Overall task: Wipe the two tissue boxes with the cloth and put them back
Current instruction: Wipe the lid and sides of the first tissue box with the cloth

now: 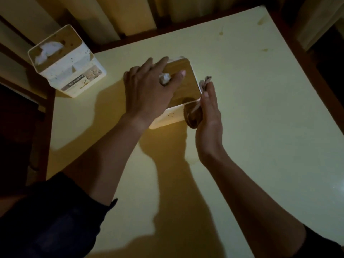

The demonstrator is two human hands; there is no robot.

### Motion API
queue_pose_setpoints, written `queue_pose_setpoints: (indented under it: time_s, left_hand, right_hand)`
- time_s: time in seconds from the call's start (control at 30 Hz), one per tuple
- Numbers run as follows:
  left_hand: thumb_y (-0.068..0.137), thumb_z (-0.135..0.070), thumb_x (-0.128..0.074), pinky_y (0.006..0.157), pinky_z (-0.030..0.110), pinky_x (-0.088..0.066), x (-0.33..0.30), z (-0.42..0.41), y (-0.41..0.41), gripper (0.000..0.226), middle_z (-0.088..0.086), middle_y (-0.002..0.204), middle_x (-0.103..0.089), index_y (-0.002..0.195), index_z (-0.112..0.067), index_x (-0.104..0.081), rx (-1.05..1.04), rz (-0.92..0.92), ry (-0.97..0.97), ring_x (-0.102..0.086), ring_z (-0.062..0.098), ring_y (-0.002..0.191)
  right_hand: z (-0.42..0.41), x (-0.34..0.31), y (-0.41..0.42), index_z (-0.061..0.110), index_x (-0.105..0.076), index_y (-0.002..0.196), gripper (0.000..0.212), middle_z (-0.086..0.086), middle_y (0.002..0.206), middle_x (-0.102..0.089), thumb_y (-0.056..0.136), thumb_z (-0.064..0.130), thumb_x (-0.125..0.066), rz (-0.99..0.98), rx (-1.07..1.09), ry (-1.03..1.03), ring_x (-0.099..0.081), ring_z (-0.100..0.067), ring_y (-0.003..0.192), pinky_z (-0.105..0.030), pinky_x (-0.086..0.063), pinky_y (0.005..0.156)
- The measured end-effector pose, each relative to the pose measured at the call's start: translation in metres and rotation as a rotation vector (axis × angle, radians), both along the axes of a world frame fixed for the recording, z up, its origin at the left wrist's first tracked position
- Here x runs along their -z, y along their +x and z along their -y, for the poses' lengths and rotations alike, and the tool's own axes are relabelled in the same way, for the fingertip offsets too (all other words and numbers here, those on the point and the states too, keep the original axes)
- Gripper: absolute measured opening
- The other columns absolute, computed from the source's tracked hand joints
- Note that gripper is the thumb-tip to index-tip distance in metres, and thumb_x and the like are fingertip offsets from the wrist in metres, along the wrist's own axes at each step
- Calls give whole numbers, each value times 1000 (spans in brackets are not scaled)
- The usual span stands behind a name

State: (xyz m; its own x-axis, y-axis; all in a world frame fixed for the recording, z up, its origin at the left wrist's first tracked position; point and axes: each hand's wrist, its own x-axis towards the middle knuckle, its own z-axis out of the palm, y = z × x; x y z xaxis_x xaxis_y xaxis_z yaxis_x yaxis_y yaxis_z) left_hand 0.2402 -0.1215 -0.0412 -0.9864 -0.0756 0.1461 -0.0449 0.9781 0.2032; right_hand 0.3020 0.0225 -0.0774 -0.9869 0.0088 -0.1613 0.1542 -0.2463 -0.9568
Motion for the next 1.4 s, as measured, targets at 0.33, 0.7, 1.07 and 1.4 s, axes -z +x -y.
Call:
queue_pose_setpoints:
  time_s: [0.33, 0.7, 1.07, 1.4]
  left_hand:
    - [91, -87, -26, 124, 55, 1, -20, 45, -13, 81, -1, 170, -24, 160, -46, -21, 315, 134, -152, -12, 25, 158]
    - [89, -86, -36, 118, 63, -17, -6, 25, 1, 79, -15, 171, -15, 159, -54, -16, 91, 134, 115, -4, 18, 159]
    - [94, -80, -33, 122, 60, -17, 0, 12, 2, 79, -7, 172, -15, 162, -43, -17, -91, 69, 155, -8, 27, 159]
    - [94, -81, -34, 120, 63, -16, 0, 4, 4, 80, -8, 172, -16, 162, -44, -16, -160, 52, 148, -11, 30, 159]
  right_hand:
    - [-6, 4, -8, 30, -23, 170, 76, 9, 175, -29, 101, 57, -39, 124, -25, -22, -29, -10, 160, -44, -26, 132]
    - [27, -12, -1, 29, -14, 171, 71, 14, 176, -21, 108, 55, -33, -108, 58, 91, -22, -4, 161, -46, -29, 131]
    - [41, -24, 3, 28, 3, 173, 75, 13, 180, -2, 110, 50, -32, -155, -42, 106, -5, -4, 165, -52, -17, 135]
    - [34, 13, -36, 32, -29, 166, 98, 6, 170, -39, 89, 91, -43, 80, -54, 32, -36, -14, 158, -57, -30, 129]
